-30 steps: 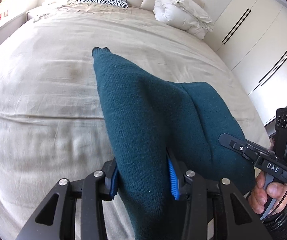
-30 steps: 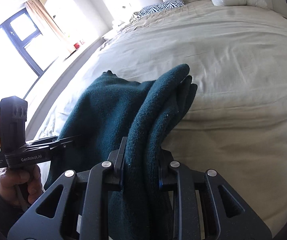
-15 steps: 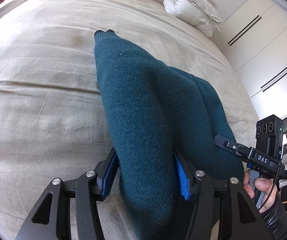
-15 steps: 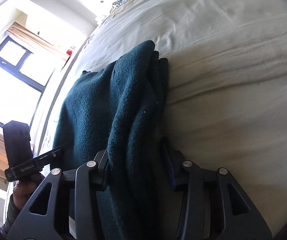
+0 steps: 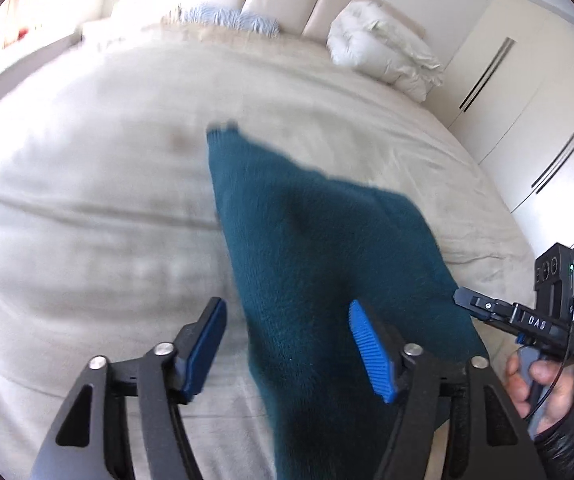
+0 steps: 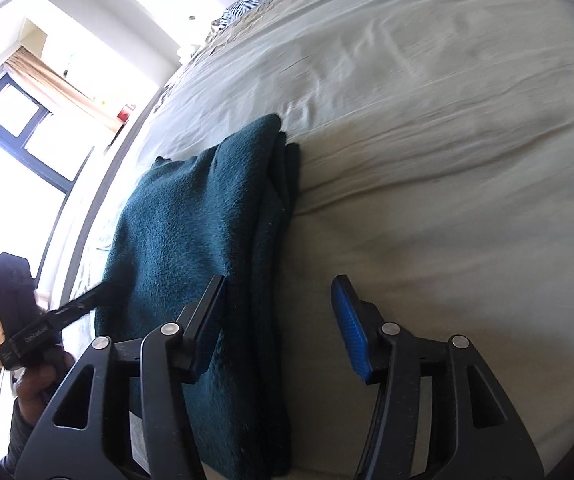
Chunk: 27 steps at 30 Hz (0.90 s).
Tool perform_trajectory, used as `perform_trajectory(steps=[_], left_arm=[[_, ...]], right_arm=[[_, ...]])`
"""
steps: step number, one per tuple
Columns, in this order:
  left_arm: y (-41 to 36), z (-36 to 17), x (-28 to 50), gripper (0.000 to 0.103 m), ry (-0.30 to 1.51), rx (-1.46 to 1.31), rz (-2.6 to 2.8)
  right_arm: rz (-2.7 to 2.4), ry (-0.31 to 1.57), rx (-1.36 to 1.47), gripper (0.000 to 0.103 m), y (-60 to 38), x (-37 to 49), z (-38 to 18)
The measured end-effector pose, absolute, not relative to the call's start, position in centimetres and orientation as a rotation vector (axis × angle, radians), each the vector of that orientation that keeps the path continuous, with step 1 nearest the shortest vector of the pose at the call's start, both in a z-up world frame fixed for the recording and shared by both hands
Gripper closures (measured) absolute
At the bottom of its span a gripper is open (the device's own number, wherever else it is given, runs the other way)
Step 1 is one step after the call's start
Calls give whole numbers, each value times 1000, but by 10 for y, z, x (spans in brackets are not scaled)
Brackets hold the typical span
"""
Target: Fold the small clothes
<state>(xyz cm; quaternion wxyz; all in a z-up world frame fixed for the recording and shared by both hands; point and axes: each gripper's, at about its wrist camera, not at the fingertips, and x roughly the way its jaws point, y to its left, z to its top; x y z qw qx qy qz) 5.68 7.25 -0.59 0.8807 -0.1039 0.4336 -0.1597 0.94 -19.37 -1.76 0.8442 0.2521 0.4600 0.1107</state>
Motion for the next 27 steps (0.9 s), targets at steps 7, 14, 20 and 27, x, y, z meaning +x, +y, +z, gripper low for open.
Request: perform_trajectory(steps=[7, 14, 20, 27], left_arm=[[65, 60, 8, 0, 585, -2, -168], [37, 126, -38, 0, 286, 180, 49], [33, 172, -60, 0, 181, 214, 167], [46, 182, -50, 0, 296, 48, 132]], right_arm=[[79, 839, 501, 51, -218, -20, 20], [-29, 515, 289, 33, -201, -68, 111], [-152, 93, 167, 0, -181, -132, 194], [-136, 7, 93, 0, -162, -158, 236]])
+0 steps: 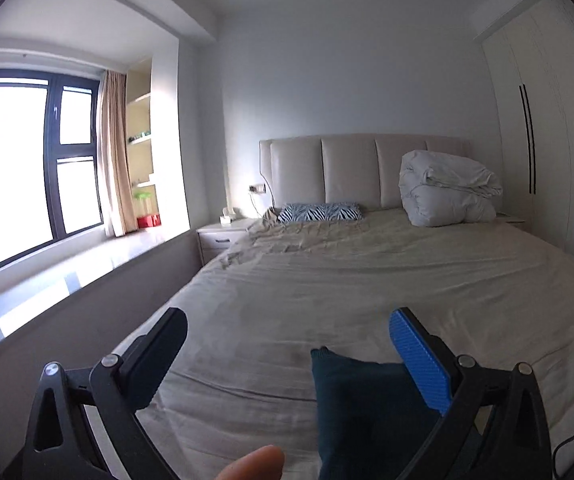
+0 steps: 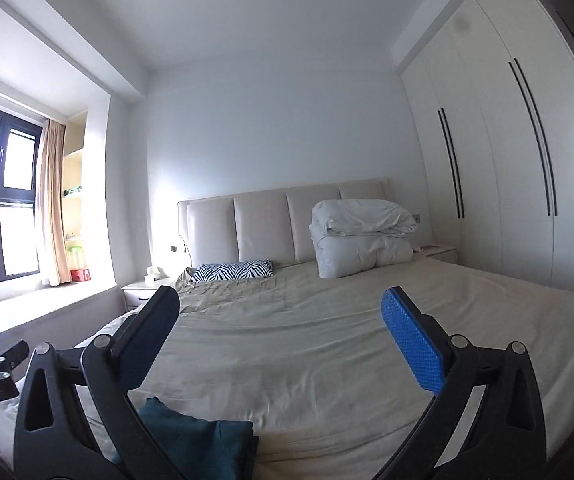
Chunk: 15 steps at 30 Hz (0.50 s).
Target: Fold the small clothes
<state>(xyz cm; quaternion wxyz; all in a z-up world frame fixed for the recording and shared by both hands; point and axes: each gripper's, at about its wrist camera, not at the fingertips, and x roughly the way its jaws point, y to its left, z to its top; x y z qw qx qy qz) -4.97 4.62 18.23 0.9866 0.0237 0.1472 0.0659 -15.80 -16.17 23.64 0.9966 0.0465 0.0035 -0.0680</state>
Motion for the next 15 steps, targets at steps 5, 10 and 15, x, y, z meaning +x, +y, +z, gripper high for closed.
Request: perform_trajectory(steps=[5, 10, 15], left_arm=[[41, 135, -21, 0, 505, 37, 84], [35, 87, -15, 0, 691, 6, 49], [33, 64, -19, 0, 787, -10, 42]], right_arm=[[-93, 217, 97, 0, -149, -141, 212], [-118, 434, 95, 0, -138, -116, 167], [-102, 585, 93, 0, -119, -100, 124]])
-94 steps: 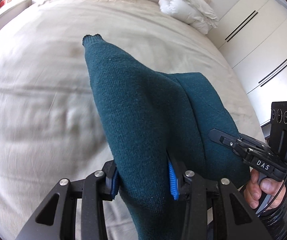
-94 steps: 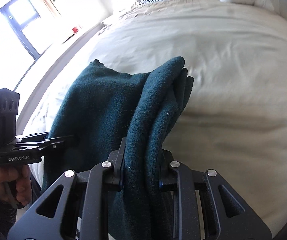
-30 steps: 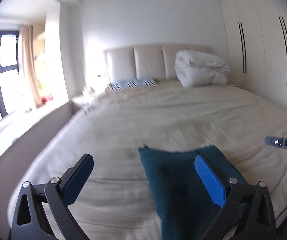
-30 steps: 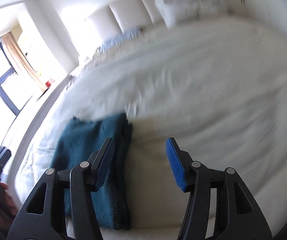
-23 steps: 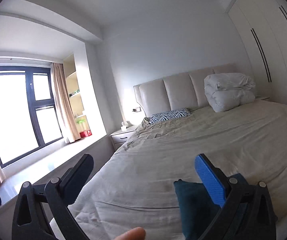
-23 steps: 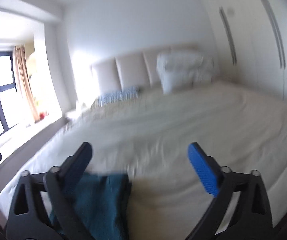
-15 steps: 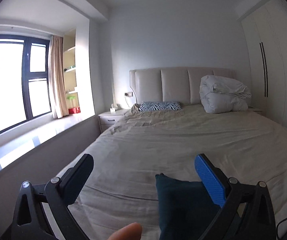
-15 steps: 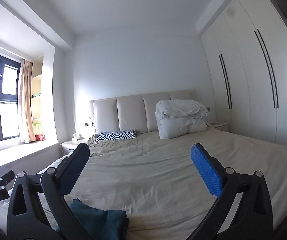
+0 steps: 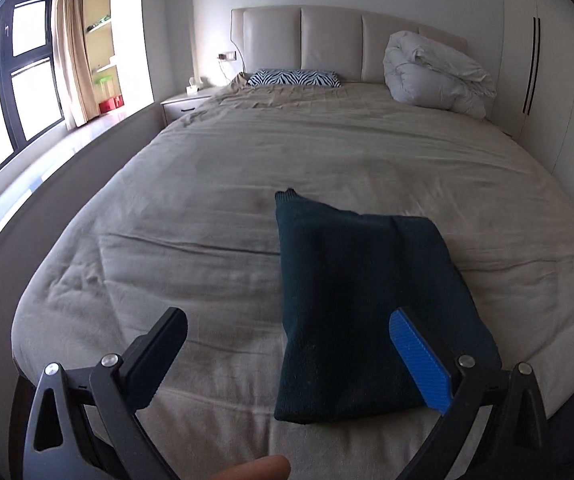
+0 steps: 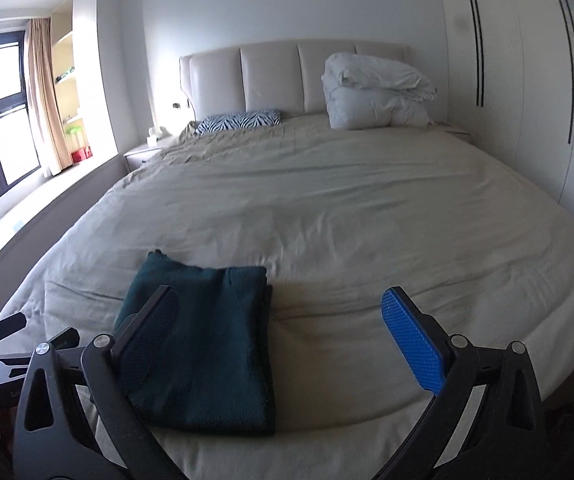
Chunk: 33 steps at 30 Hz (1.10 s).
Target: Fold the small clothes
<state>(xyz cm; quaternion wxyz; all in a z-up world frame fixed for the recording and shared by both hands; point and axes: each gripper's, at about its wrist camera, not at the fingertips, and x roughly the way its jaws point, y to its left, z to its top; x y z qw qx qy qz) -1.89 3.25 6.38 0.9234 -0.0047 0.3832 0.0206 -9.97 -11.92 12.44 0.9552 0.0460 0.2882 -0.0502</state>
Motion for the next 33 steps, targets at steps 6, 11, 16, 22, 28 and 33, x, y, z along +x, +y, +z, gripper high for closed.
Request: perform_trajectory(steps=[6, 11, 16, 22, 28, 33], left_arm=[[37, 55, -20, 0, 838, -32, 54], [40, 46, -19, 0, 856, -39, 64], [42, 38, -18, 0, 872, -46, 66], [41, 36, -18, 0, 876, -41, 63], [41, 35, -18, 0, 879, -38, 65], [42, 35, -17, 0, 875, -35, 65]], right_arm=[[-86, 693, 49, 0, -97, -87, 88], [-76, 766, 47, 0, -89, -84, 65], [-78, 815, 51, 0, -87, -81, 53], [-77, 846, 46, 0, -90, -78, 47], [-76, 852, 39, 0, -90, -79, 44], [-80, 856, 39, 0, -90, -80, 44]])
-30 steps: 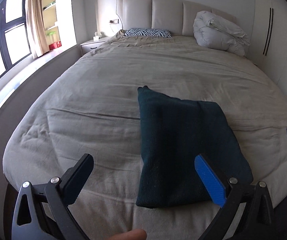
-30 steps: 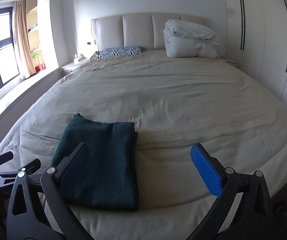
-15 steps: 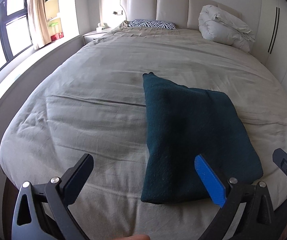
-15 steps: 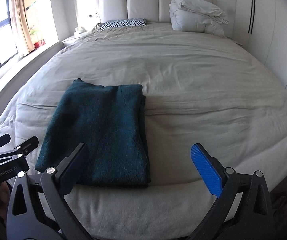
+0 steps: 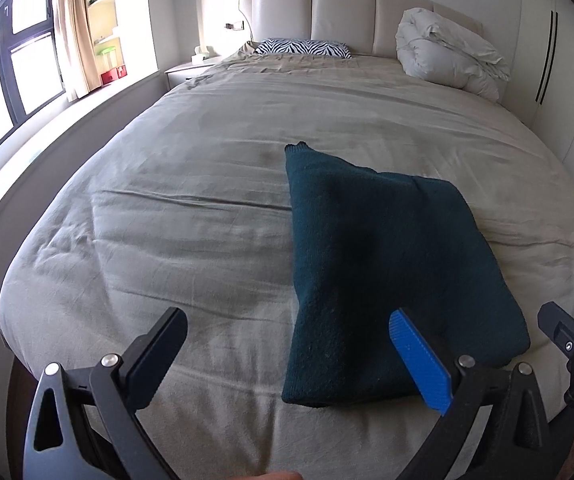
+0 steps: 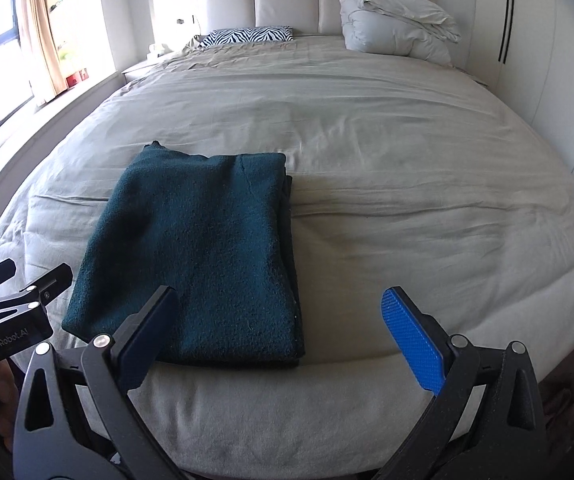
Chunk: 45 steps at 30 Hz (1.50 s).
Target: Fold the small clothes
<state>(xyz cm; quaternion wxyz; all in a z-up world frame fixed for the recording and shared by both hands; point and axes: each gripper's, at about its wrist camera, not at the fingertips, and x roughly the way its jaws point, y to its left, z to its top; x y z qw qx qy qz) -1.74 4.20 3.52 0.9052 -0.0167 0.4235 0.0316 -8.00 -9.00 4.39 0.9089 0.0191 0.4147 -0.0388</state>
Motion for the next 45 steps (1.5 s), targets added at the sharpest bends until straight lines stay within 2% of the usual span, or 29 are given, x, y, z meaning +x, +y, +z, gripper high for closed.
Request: perform_trajectory(steps=[45], left_arm=[[43, 34, -18, 0, 878, -26, 74]], right_arm=[[-134, 895, 39, 0, -94, -73, 33]])
